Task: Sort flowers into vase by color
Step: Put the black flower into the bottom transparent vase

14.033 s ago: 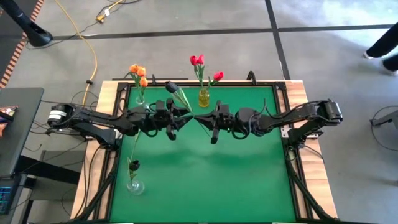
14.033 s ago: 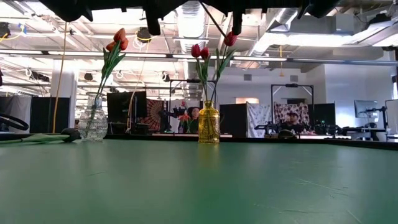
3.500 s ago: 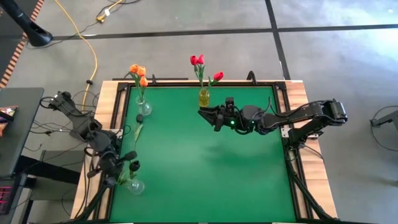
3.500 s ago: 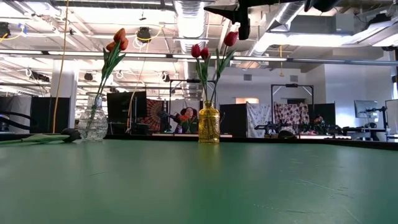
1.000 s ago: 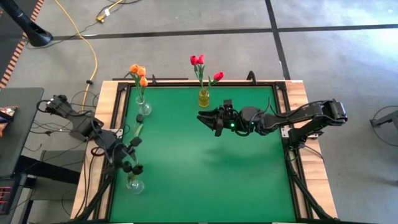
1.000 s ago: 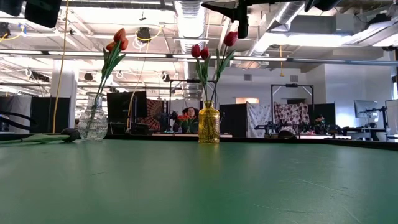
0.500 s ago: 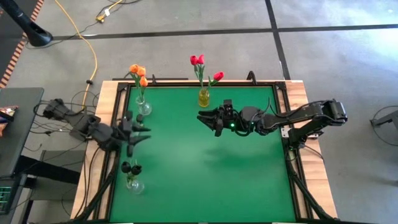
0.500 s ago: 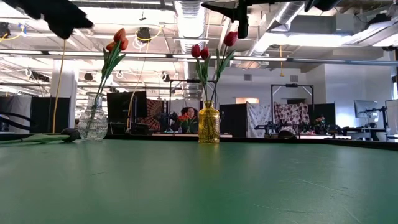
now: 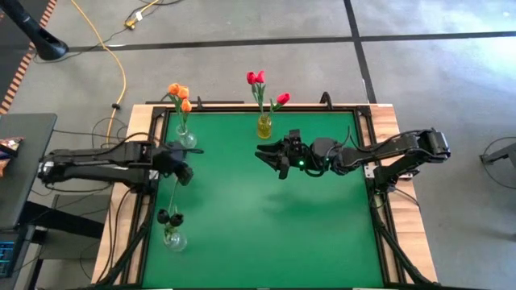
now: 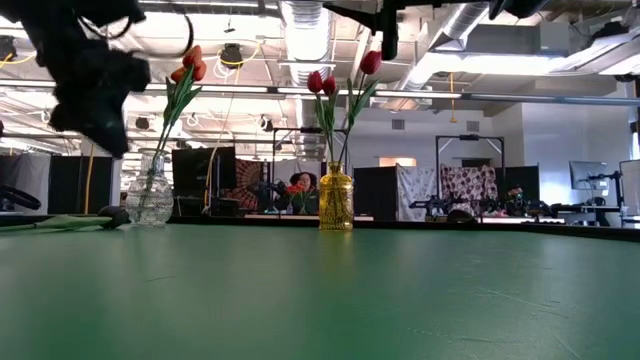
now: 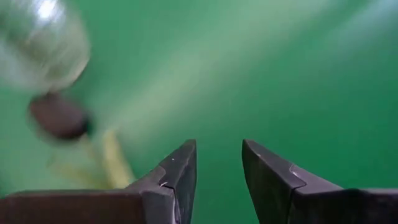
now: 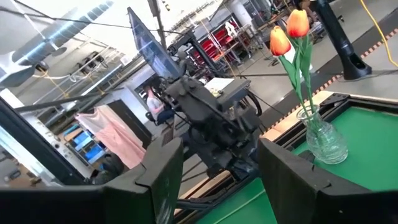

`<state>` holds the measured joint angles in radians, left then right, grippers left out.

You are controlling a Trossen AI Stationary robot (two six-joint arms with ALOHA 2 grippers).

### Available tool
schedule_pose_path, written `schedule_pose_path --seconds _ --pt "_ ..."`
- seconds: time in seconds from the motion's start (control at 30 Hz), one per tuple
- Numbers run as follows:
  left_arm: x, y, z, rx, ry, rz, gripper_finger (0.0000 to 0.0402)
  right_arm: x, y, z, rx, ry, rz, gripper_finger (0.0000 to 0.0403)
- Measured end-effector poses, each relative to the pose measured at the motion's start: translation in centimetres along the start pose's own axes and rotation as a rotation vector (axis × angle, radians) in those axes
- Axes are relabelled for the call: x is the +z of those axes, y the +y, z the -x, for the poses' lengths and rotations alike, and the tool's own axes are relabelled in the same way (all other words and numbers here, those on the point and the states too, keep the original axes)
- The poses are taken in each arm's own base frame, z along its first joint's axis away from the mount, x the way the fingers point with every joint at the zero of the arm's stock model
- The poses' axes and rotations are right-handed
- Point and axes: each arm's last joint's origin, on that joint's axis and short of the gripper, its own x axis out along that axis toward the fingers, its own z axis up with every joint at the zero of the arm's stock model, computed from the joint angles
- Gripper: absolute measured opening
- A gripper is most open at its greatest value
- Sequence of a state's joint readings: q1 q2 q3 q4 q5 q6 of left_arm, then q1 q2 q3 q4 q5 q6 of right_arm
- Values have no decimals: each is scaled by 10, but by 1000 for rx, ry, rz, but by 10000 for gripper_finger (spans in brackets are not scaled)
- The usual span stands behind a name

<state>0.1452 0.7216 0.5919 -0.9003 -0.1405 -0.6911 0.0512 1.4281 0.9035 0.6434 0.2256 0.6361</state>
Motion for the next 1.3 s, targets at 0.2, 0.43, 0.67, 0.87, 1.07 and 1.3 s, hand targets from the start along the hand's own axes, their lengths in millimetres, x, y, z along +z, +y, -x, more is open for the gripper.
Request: schedule_pose_path --seconds 0.2,0.43,0.67,0.87,1.07,1.3 --pt "-7 7 -8 132 121 129 116 -3 2 1 5 15 44 230" --pt "-12 10 -14 241 228 178 116 -10 1 2 -26 78 63 230" --pt "-12 8 -25 292 302 165 116 -19 -3 3 -71 162 110 230" --pt "-12 5 -37 335 386 134 116 -20 -4 4 -72 186 114 230" --pt "-19 6 -55 326 447 128 116 -20 -4 4 -68 187 137 230" --pt "-24 9 -63 324 484 145 116 -22 -3 4 -65 195 138 230"
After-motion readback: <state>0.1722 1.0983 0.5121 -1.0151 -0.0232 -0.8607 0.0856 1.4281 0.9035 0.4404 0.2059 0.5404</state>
